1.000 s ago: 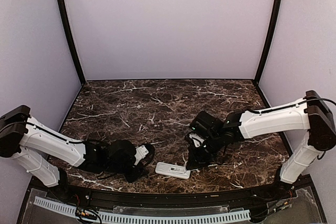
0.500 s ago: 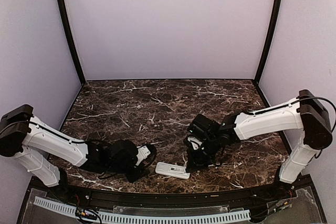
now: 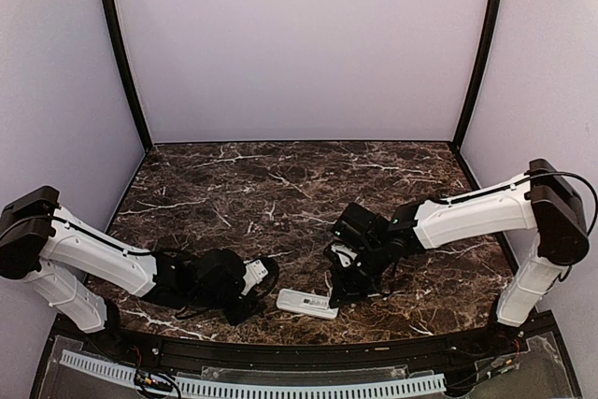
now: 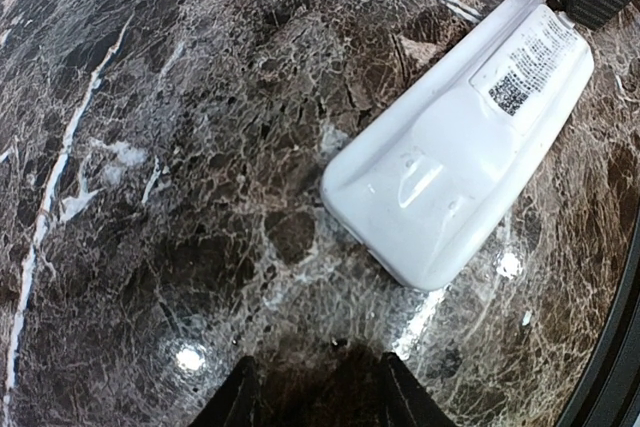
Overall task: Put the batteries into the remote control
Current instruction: Press the battery cover on the remote control, then pick up the remote control from the center of the board, then pass from the right arm to the left
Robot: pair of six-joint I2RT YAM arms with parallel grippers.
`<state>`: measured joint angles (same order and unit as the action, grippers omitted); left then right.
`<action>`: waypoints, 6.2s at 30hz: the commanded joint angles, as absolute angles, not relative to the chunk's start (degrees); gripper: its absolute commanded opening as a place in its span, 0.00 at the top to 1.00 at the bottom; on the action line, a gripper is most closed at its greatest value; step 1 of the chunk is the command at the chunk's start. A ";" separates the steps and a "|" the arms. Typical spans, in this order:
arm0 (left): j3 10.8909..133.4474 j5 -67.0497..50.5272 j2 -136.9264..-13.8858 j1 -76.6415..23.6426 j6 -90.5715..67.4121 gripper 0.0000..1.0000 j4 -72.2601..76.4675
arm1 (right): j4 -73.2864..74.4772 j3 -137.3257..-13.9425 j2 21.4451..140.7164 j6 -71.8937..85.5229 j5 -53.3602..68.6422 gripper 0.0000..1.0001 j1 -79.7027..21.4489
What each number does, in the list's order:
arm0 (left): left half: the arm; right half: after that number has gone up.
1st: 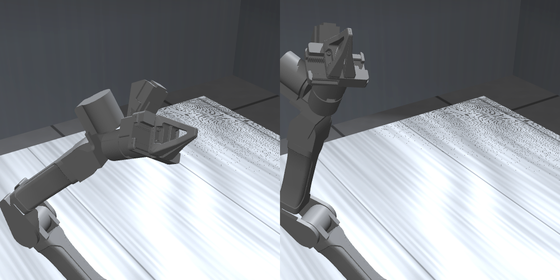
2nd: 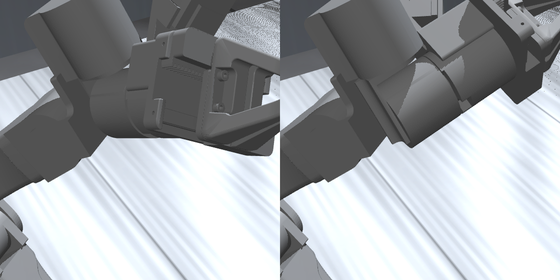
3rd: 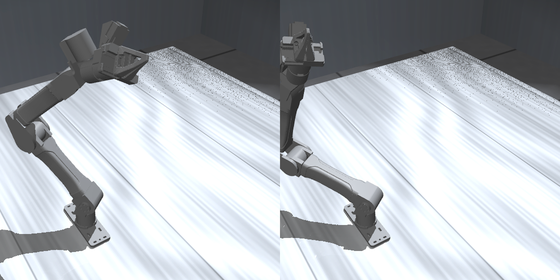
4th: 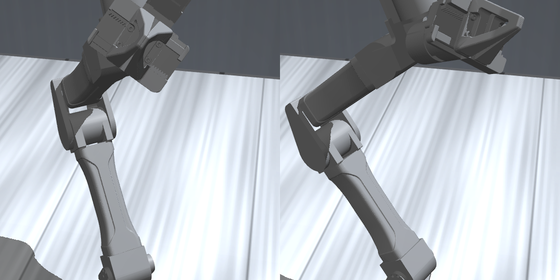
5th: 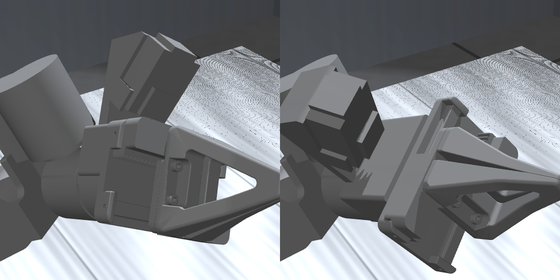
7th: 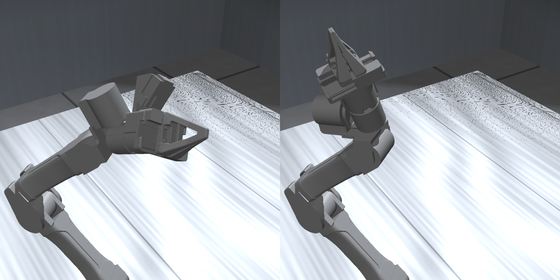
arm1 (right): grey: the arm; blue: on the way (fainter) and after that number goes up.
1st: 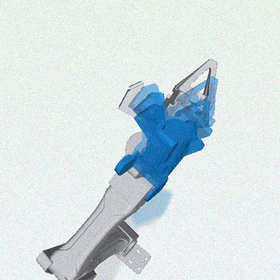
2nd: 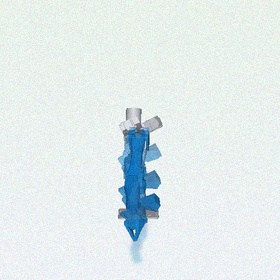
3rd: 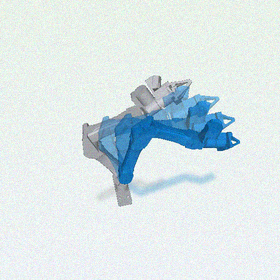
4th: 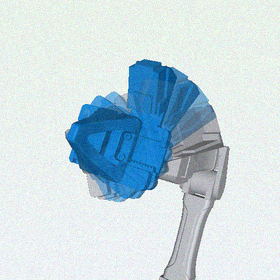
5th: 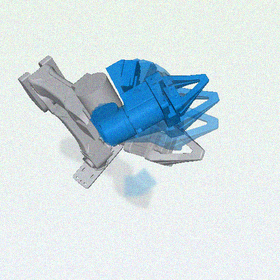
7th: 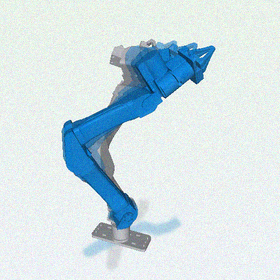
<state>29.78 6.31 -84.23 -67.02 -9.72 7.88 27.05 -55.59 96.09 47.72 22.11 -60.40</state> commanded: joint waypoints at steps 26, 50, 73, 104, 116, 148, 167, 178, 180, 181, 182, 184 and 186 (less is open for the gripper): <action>30.21 6.37 -84.11 -67.24 -8.83 0.61 7.29 | 31.75 -60.77 98.88 44.69 19.12 0.94 -61.26; 30.62 6.09 -84.98 -67.24 -8.55 0.61 7.19 | 30.60 -57.90 102.12 47.43 16.46 1.00 -64.01; 30.15 5.89 -84.29 -67.24 -8.55 0.61 7.38 | 44.97 -69.19 101.43 42.22 6.26 0.85 -65.38; 27.14 14.82 -71.81 -67.03 -14.10 0.60 5.56 | 36.99 -71.71 102.34 30.64 11.69 0.99 -64.22; 28.41 24.00 -56.03 -59.11 -26.20 0.26 -8.73 | 35.84 -80.19 110.37 1.58 12.27 0.09 -66.00; 26.42 34.66 -44.80 -58.36 -24.76 0.25 -11.60 | 49.56 -94.96 125.40 -2.90 1.97 0.46 -71.87; 25.72 28.83 -42.35 -58.36 -20.57 0.31 -5.62 | 35.38 -88.14 108.59 2.64 14.04 0.65 -64.21; 31.96 -5.16 -48.11 -58.53 -12.59 0.30 8.69 | 13.99 -81.48 91.11 5.02 22.59 0.65 -59.61; 33.93 -9.82 -49.75 -58.53 -12.05 0.26 11.40 | 10.40 -81.14 89.21 5.58 23.95 0.65 -59.42; 35.31 -12.76 -50.32 -58.53 -11.93 0.25 12.07 | 8.73 -81.13 88.57 5.81 24.86 0.65 -59.40; 35.94 -13.89 -51.32 -58.54 -12.03 0.23 13.45 | 7.23 -81.12 87.81 6.13 25.87 0.65 -59.38; 37.39 -16.04 -52.38 -58.55 -12.61 0.21 15.94 | 4.66 -81.37 86.96 6.76 27.79 0.65 -59.35; 38.19 -16.96 -52.65 -58.54 -13.49 0.18 18.45 | 2.62 -81.22 86.12 7.33 29.48 0.65 -59.35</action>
<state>35.77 -9.15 -52.16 -58.61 -13.61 11.00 11.84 -81.71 88.44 5.39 24.34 -59.66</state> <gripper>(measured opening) 0.803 0.475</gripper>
